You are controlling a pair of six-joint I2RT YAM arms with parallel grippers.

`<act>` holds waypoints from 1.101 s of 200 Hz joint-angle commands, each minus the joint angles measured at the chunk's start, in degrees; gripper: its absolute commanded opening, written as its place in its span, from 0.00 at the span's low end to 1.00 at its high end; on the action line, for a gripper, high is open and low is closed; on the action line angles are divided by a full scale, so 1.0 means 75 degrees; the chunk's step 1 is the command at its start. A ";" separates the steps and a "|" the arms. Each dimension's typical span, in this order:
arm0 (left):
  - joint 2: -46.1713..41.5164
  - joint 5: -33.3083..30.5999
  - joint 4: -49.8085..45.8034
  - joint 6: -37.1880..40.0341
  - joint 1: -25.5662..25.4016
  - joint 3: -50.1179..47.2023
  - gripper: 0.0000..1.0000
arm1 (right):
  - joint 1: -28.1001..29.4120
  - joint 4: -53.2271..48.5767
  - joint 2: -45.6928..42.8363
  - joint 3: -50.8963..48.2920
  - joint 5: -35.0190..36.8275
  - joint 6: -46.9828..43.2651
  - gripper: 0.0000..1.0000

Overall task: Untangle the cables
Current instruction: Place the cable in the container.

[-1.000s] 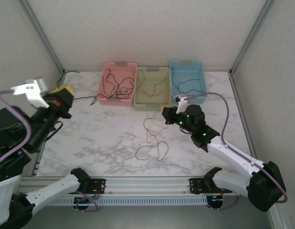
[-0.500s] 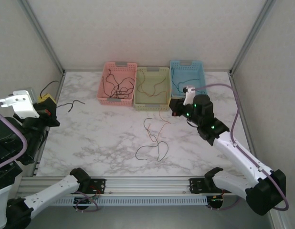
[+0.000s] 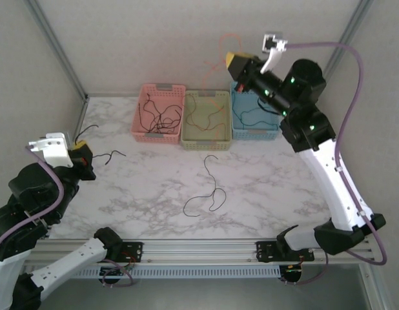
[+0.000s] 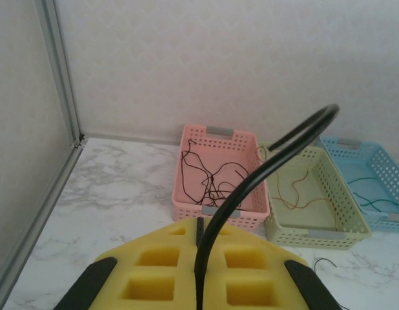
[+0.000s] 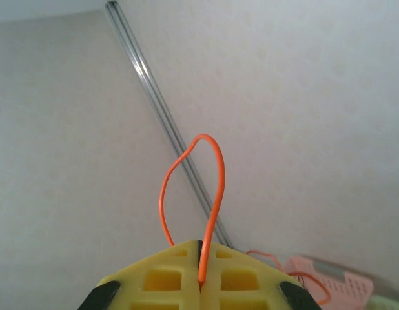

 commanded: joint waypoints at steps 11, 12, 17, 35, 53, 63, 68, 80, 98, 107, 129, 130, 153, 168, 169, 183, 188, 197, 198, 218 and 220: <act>-0.0063 0.0255 0.0075 -0.0255 0.0061 -0.0218 0.00 | -0.0029 -0.0586 0.1155 0.1841 -0.0262 0.0051 0.00; -0.0059 0.0260 0.0080 -0.0262 0.0061 -0.0225 0.00 | -0.0029 -0.0598 0.1191 0.1899 -0.0259 0.0036 0.00; -0.0063 0.0287 0.0102 -0.0286 0.0061 -0.0261 0.00 | -0.0029 -0.0673 0.1379 0.2160 -0.0205 -0.0007 0.00; -0.0079 0.0419 0.0165 -0.0356 0.0055 -0.0404 0.00 | -0.0024 -0.0920 0.2000 0.2975 0.0167 -0.0188 0.00; -0.0090 0.0540 0.0162 -0.0421 0.0061 -0.0522 0.00 | -0.0029 -0.1022 0.2515 0.3433 0.0505 -0.0342 0.00; -0.0102 0.0583 0.0148 -0.0462 0.0061 -0.0589 0.00 | -0.0029 -0.1050 0.2765 0.3616 0.0675 -0.0378 0.00; -0.0123 0.0604 0.0146 -0.0474 0.0061 -0.0616 0.00 | -0.0027 -0.1038 0.2880 0.3690 0.0712 -0.0410 0.00; -0.0148 0.0640 0.0129 -0.0492 0.0060 -0.0675 0.00 | -0.0026 -0.0940 0.3143 0.3760 0.0864 -0.0441 0.00; -0.0195 0.0652 0.0114 -0.0480 0.0061 -0.0734 0.00 | -0.0035 -0.0867 0.3553 0.3842 0.1201 -0.0582 0.00; -0.0217 0.0674 0.0115 -0.0480 0.0061 -0.0748 0.00 | -0.0050 -0.0897 0.3770 0.3908 0.1354 -0.0645 0.00; -0.0243 0.0746 0.0124 -0.0480 0.0067 -0.0778 0.00 | -0.0082 -0.0981 0.4308 0.4091 0.1730 -0.0858 0.00; -0.0243 0.0752 0.0128 -0.0480 0.0064 -0.0781 0.00 | -0.0079 -0.0989 0.4332 0.4096 0.1750 -0.0858 0.00; -0.0243 0.0844 0.0145 -0.0503 0.0061 -0.0803 0.00 | -0.0198 -0.1131 0.4929 0.4313 0.1904 -0.0780 0.00; -0.0255 0.0875 0.0178 -0.0521 0.0060 -0.0819 0.00 | -0.0245 -0.1265 0.5286 0.4373 0.1974 -0.0749 0.00; -0.0255 0.0881 0.0173 -0.0518 0.0060 -0.0819 0.00 | -0.0249 -0.1278 0.5308 0.4366 0.1978 -0.0751 0.00; -0.0266 0.0927 0.0189 -0.0555 0.0061 -0.0802 0.00 | -0.0286 -0.1459 0.5601 0.4370 0.1984 -0.0706 0.00; -0.0267 0.0958 0.0179 -0.0568 0.0061 -0.0776 0.00 | -0.0297 -0.1553 0.5703 0.4356 0.1987 -0.0693 0.00; -0.0287 0.1035 0.0190 -0.0585 0.0061 -0.0736 0.00 | -0.0321 -0.1707 0.5883 0.4288 0.2010 -0.0587 0.00; -0.0288 0.1043 0.0191 -0.0586 0.0061 -0.0731 0.00 | -0.0316 -0.1721 0.5893 0.4264 0.2007 -0.0570 0.00; -0.0281 0.1086 0.0208 -0.0552 0.0061 -0.0650 0.00 | -0.0334 -0.1753 0.6121 0.3758 0.1990 -0.0342 0.00; -0.0279 0.1086 0.0204 -0.0545 0.0061 -0.0645 0.00 | -0.0328 -0.1749 0.6139 0.3716 0.1992 -0.0310 0.00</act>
